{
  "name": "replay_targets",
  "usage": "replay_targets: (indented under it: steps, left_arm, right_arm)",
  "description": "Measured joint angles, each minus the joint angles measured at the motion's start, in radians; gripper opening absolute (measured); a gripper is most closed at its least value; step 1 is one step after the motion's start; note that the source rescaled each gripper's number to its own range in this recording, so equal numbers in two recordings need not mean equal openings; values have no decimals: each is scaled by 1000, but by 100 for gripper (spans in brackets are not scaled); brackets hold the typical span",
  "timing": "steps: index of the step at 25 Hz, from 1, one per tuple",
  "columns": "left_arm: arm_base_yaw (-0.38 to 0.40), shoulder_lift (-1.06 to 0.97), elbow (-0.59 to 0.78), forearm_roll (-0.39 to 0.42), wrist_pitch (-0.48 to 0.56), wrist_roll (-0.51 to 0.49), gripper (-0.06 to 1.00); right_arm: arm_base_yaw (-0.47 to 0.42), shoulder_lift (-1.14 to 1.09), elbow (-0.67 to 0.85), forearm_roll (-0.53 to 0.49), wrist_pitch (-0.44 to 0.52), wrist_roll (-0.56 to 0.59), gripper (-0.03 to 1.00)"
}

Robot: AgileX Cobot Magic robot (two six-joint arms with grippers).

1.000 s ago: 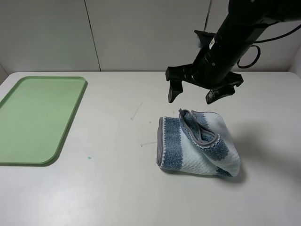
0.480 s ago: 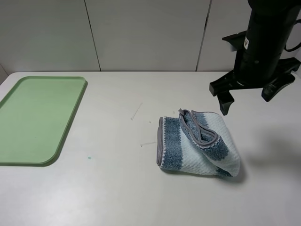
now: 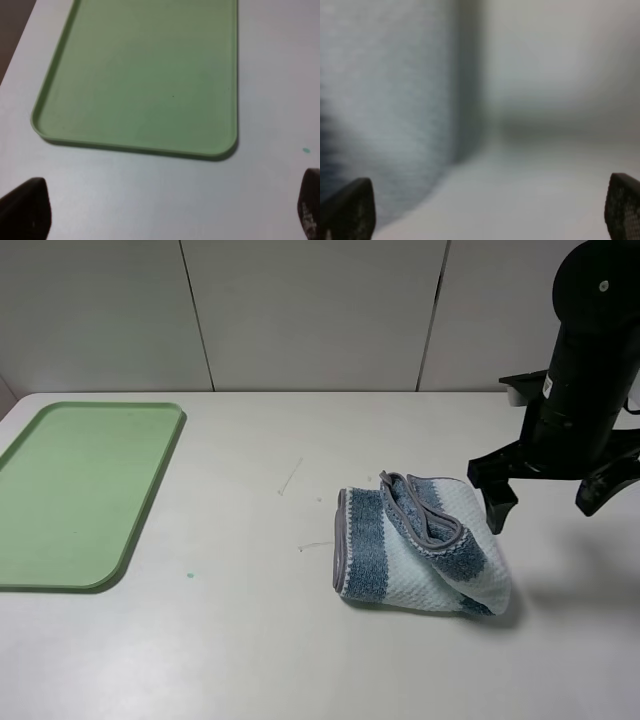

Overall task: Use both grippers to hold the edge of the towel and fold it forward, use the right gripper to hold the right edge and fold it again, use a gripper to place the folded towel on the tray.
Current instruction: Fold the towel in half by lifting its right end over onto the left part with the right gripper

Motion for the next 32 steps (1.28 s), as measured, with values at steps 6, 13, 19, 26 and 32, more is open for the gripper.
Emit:
replay_targets:
  steps: [6,13,19,26,32]
  left_arm:
    - [0,0,0,0,0,0,99]
    - [0,0,0,0,0,0,99]
    - [0,0,0,0,0,0,99]
    - [0,0,0,0,0,0,99]
    - [0,0,0,0,0,0,99]
  right_arm:
    - [114,1,0,151,-111,-20,100]
    - [232,76,0,211,-227,2,100]
    - [290,126,0,284,-328,1,100]
    - [345,151,0,332,-417,1,100]
    - [345,187,0,385,-455,-59,100]
